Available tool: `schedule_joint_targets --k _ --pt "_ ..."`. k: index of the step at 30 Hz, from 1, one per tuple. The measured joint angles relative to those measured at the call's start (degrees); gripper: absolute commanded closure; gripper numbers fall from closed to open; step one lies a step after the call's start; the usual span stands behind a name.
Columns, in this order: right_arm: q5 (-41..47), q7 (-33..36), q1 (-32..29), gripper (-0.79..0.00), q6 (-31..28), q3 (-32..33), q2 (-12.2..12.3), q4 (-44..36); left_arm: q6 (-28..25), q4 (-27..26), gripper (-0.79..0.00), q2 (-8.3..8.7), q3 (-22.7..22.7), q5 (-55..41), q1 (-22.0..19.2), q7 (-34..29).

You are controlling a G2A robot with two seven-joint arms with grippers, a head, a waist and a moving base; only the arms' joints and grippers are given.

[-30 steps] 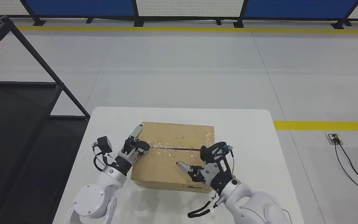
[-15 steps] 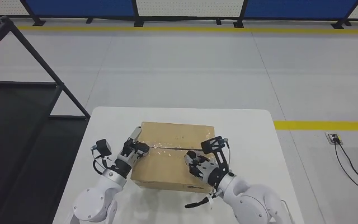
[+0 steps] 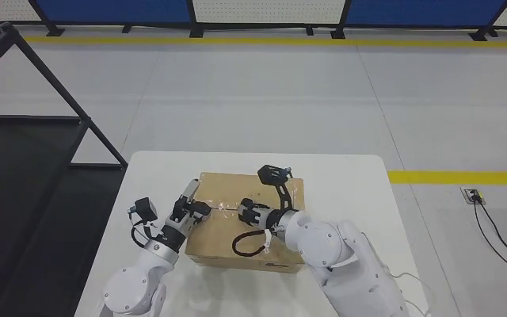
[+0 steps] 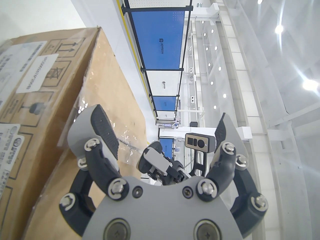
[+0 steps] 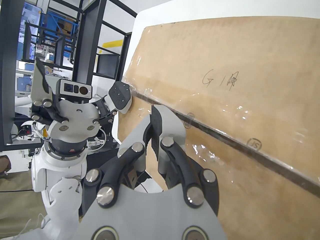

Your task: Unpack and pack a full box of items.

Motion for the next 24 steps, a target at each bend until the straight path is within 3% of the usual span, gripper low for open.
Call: schedule_joint_targets --k 11,24 --pt "2.25 3.20 5.21 0.000 2.17 -2.43 -1.02 7.50 -0.05 0.24 -0.785 -0.01 0.10 -0.03 -0.53 -0.26" --pt "0.71 4.55 -0.86 0.000 3.20 4.25 0.92 2.30 -0.04 0.39 -0.785 -0.05 0.52 0.18 -1.11 -0.43"
